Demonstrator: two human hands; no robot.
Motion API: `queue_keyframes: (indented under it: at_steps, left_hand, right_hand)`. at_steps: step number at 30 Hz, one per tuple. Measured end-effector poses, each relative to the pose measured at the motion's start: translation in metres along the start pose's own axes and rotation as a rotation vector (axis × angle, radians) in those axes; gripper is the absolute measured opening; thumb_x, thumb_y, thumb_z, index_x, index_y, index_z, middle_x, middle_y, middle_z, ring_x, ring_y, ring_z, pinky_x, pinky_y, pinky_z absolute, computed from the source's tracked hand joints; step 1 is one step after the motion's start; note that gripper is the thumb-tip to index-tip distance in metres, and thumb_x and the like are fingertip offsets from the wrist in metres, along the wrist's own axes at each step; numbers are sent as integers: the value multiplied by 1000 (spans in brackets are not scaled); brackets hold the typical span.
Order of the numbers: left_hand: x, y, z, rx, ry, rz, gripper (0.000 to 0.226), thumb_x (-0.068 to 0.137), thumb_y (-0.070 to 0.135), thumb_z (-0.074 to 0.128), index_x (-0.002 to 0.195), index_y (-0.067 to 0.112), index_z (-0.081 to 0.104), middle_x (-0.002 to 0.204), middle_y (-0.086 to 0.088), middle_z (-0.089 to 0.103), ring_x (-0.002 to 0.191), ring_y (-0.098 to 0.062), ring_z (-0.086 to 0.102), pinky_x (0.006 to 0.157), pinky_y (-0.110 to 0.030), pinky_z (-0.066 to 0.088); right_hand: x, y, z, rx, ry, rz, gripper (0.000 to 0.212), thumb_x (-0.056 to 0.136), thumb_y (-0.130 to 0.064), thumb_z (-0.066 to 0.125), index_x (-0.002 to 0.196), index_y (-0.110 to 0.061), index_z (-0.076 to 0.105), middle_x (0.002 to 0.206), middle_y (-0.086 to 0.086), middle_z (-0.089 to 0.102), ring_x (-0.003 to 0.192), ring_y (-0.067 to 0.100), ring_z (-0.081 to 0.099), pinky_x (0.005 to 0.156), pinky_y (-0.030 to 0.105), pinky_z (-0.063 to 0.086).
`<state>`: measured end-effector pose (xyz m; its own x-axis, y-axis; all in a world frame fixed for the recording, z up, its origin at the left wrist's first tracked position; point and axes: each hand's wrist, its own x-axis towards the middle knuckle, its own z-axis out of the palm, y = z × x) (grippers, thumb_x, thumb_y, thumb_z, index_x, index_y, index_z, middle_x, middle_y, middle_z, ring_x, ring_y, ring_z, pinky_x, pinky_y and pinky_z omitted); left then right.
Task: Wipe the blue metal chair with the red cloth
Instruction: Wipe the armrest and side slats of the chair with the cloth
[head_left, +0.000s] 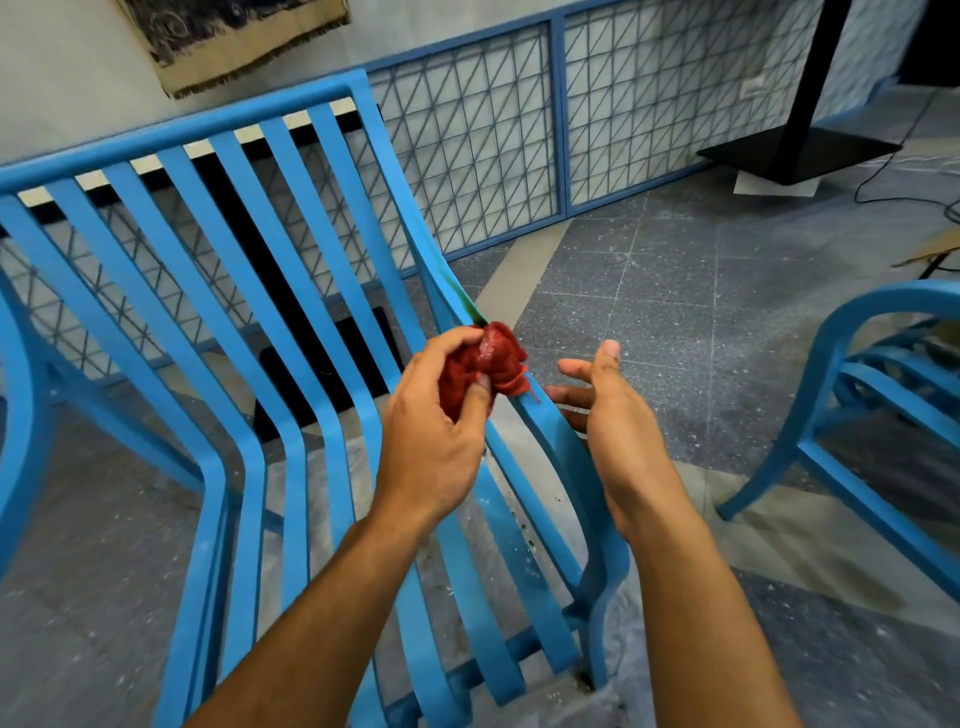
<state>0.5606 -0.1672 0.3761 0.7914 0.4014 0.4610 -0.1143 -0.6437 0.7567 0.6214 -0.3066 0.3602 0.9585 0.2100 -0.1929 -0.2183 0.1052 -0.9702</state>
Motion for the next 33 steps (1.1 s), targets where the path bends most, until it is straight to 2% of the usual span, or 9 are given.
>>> queue_keyframes:
  at_steps: [4,7,13,15,18,22,25,29,33]
  left_hand:
    - [-15,13,7,49,-192,144,45,94,12,68,134,31,61,129,9,64,124,-10,59,108,-34,49]
    - [-22,8,9,63,-209,145,46,95,14,67,135,33,60,128,10,63,123,-10,59,106,-32,49]
    - [-11,-5,6,-19,9,-1,39,95,10,66,126,33,61,117,14,67,110,-5,65,97,-27,53]
    - [0,-9,8,-88,149,-134,37,97,12,66,126,33,58,115,14,68,103,-1,67,91,-20,54]
    - [29,-15,11,-215,337,-378,36,98,20,66,129,32,52,110,6,67,94,-6,68,80,-19,57]
    - [79,-21,10,-323,433,-565,38,97,24,67,128,29,47,109,5,66,92,-13,66,95,-38,56]
    - [104,-22,7,-146,310,-503,41,98,26,65,135,34,48,121,2,66,102,-17,67,95,-38,56]
    - [114,-23,7,166,-15,-324,47,101,19,62,142,39,49,129,4,64,119,-20,60,102,-37,51]
    - [108,-25,7,239,-92,-257,48,100,17,62,142,38,53,138,2,64,130,-23,56,111,-45,47]
  right_hand:
    - [2,-1,-1,2,7,-16,67,100,-68,24,109,-23,74,101,3,79,99,19,74,100,45,54]
    - [1,-3,0,0,-3,-19,67,102,-64,23,108,-21,75,99,3,80,95,17,75,91,36,58]
    - [-5,-6,6,-65,16,-76,69,97,-73,19,114,-28,69,105,-4,74,107,16,68,101,40,48]
    - [-9,-5,14,-142,62,-142,64,94,-74,20,105,-32,68,104,-8,71,108,16,65,102,43,47]
    - [-14,-8,20,-260,93,-216,49,102,-61,22,96,-36,63,100,-13,68,108,16,63,94,37,45]
    - [-12,-6,18,-296,81,-219,62,102,-62,18,109,-29,70,110,-12,71,109,13,62,89,32,41]
    - [-10,-3,16,-238,68,-191,66,101,-64,18,108,-28,72,110,-11,73,108,11,64,93,33,45]
    - [-6,-3,13,-192,47,-172,68,99,-68,17,105,-30,73,108,-11,73,108,9,65,103,41,48]
    - [-5,-3,12,-174,36,-168,68,98,-68,16,106,-31,72,108,-12,73,110,9,65,106,44,46]
